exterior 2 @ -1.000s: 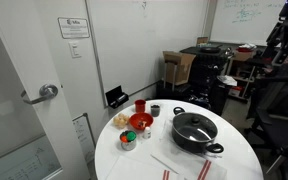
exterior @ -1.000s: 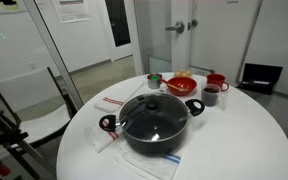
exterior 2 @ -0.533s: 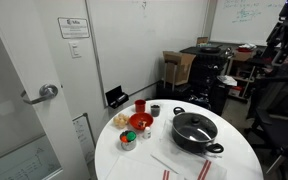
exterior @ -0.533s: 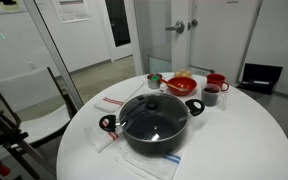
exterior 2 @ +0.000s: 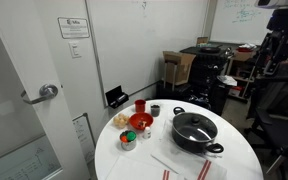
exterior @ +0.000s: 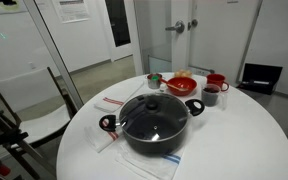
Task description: Remove the glass lid from the pot.
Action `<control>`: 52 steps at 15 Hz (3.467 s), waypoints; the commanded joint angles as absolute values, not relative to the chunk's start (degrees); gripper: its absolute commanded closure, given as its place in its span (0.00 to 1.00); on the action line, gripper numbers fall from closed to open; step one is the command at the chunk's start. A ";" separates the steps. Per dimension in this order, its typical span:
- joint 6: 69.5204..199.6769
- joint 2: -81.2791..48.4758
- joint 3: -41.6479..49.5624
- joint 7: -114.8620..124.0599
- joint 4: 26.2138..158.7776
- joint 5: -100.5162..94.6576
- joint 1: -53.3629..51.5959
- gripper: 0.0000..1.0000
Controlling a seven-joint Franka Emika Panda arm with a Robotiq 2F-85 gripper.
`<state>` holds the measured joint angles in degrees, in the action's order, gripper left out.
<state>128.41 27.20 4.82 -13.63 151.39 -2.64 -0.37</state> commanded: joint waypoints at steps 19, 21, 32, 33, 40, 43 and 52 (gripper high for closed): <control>135.20 -29.22 2.25 -15.82 113.27 3.47 7.43 0.00; 135.10 -32.22 1.83 -15.48 111.12 3.13 7.99 0.00; 135.19 -44.73 1.49 -13.49 103.05 2.58 9.55 0.00; 135.63 -45.55 1.56 -13.34 102.46 2.53 9.67 0.00; 135.26 -50.82 2.14 -11.60 97.64 2.07 10.15 0.00; 135.06 -52.34 2.22 -10.88 96.08 2.12 10.31 0.00; 135.92 -53.01 1.81 -11.00 94.85 2.49 11.12 0.71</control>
<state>136.31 -52.37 2.19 -11.80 96.35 2.34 10.47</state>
